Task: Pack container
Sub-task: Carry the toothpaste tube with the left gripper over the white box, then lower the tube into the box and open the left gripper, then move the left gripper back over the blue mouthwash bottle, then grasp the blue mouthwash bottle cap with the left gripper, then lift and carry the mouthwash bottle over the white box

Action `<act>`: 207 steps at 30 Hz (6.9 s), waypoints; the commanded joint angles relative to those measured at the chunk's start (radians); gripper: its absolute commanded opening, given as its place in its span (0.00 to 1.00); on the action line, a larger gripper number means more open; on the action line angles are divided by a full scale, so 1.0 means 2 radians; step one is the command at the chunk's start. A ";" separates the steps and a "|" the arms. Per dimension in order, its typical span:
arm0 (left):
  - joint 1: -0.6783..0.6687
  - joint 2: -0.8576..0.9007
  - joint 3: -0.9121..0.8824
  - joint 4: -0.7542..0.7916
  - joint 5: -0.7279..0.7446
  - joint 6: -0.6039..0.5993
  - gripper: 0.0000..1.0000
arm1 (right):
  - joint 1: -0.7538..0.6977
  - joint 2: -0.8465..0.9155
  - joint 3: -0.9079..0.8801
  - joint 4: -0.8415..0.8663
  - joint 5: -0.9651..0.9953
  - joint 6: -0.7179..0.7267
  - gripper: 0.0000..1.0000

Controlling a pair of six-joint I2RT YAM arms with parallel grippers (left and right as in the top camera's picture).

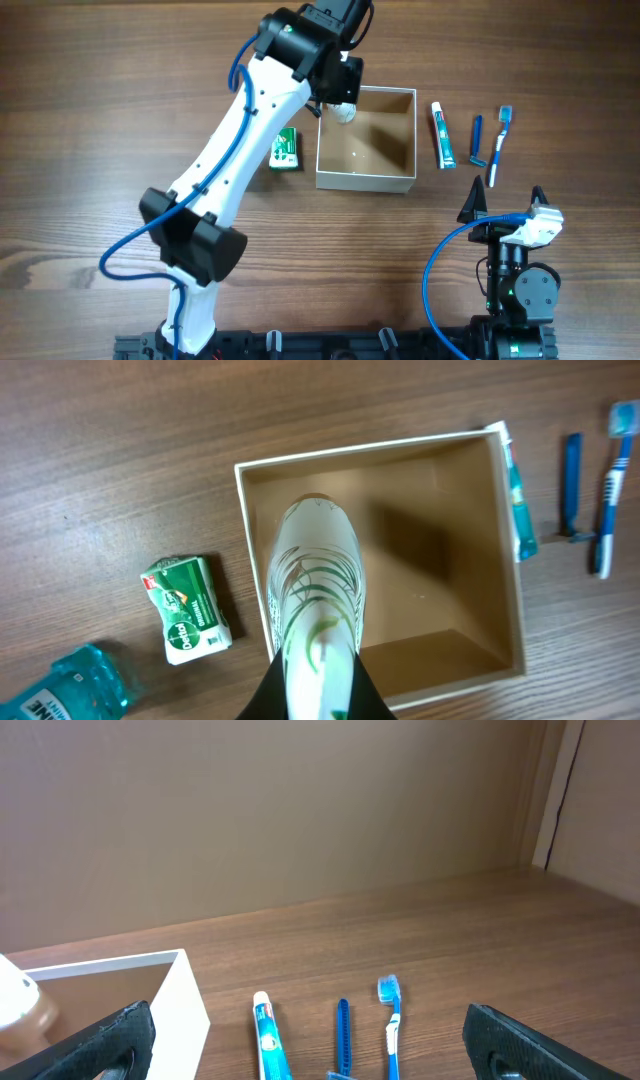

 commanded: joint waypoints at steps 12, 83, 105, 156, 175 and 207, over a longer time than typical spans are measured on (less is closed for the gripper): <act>-0.002 0.023 0.008 0.003 -0.011 -0.012 0.06 | -0.001 -0.005 -0.001 0.001 -0.002 0.009 1.00; 0.131 -0.181 -0.010 -0.166 -0.077 -0.132 0.71 | -0.001 -0.005 -0.001 0.000 -0.002 0.009 1.00; 0.179 -0.180 -0.290 -0.091 -0.049 -0.076 0.75 | -0.001 -0.005 -0.001 0.001 -0.002 0.009 1.00; 0.207 -0.108 -0.363 0.040 0.029 0.005 0.46 | -0.001 -0.005 -0.001 0.000 -0.002 0.009 1.00; 0.207 -0.124 -0.298 0.028 0.033 0.005 0.04 | -0.001 -0.005 -0.001 0.001 -0.002 0.009 1.00; -0.045 -0.209 -0.032 -0.028 0.047 -0.061 0.06 | -0.001 -0.005 -0.001 0.000 -0.002 0.009 1.00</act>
